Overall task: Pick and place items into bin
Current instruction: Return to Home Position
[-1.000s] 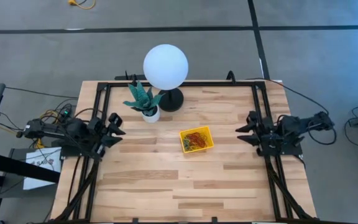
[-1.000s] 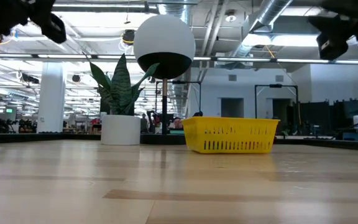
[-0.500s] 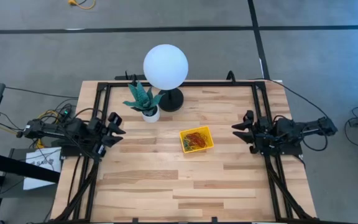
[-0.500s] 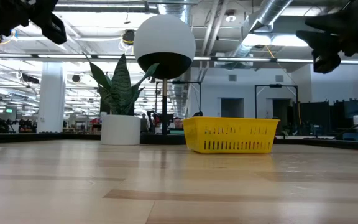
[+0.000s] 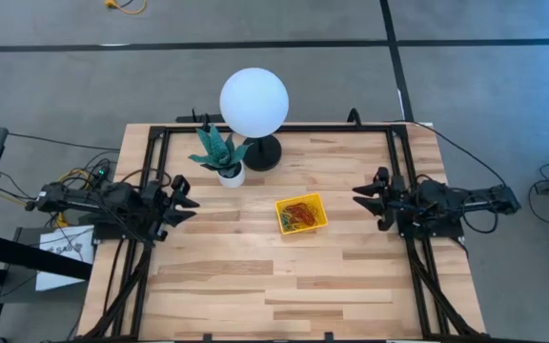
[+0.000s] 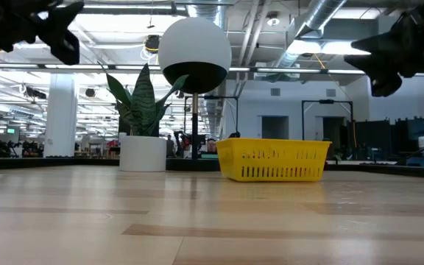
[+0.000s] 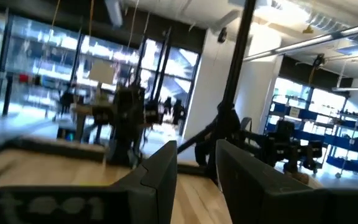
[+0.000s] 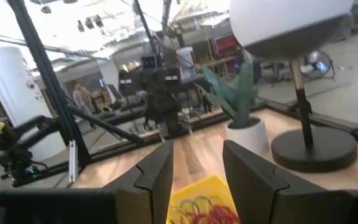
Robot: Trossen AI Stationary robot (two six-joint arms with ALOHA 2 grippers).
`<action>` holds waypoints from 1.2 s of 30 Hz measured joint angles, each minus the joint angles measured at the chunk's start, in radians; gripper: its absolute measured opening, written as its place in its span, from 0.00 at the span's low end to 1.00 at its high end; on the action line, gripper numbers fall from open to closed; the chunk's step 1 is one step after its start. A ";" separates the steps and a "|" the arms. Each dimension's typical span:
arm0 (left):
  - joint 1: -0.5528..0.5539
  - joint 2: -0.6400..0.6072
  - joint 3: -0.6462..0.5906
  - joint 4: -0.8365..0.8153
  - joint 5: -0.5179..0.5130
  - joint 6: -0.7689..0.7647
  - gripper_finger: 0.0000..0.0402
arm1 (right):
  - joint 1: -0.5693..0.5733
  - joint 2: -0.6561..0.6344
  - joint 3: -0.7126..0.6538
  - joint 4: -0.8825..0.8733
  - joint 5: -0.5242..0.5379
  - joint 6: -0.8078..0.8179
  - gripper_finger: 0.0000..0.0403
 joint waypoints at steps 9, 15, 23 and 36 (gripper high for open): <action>0.000 0.000 0.000 -0.099 -0.018 -0.110 0.25 | -0.030 0.000 0.000 -0.055 0.000 0.002 0.33; 0.001 0.000 -0.001 -0.275 -0.142 -0.204 0.25 | -0.029 0.000 0.000 -0.056 -0.001 -0.003 0.33; 0.000 0.000 -0.001 -0.346 -0.166 -0.205 0.25 | -0.029 0.000 0.000 -0.058 -0.001 -0.003 0.33; 0.000 0.000 -0.001 -0.359 -0.163 -0.175 0.25 | -0.029 0.000 0.000 -0.059 -0.001 -0.005 0.33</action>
